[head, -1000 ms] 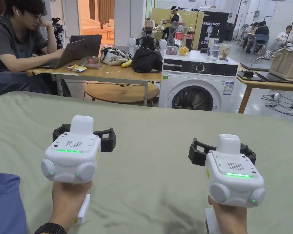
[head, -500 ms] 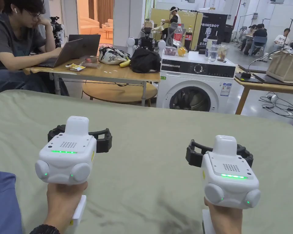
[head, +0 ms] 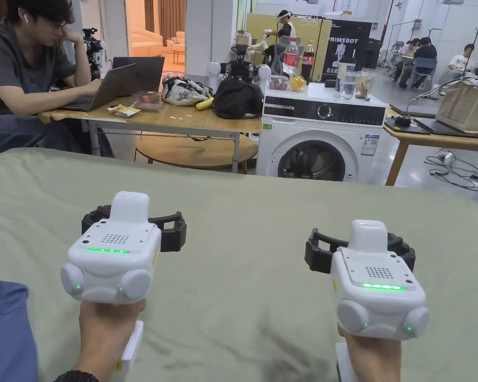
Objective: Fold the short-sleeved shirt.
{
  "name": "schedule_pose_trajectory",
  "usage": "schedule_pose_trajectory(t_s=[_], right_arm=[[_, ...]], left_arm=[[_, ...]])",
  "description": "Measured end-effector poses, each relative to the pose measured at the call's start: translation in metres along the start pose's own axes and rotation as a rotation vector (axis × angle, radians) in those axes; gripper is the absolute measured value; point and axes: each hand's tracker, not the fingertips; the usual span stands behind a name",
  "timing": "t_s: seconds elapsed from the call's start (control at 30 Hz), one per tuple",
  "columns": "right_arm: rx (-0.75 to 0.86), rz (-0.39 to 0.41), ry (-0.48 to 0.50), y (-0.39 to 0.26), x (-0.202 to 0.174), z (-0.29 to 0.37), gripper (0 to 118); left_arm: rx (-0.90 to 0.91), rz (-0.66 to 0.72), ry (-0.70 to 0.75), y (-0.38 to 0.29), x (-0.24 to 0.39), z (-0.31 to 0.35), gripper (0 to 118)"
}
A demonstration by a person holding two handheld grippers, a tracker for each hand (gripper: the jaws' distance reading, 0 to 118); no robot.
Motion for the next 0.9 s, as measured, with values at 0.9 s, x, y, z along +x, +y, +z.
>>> schedule_pose_trajectory(t_s=[0.9], right_arm=[[0.010, -0.042, -0.001, 0.001, -0.001, 0.005, 118]], left_arm=[[0.021, 0.028, 0.019, 0.005, -0.002, 0.010, 115]])
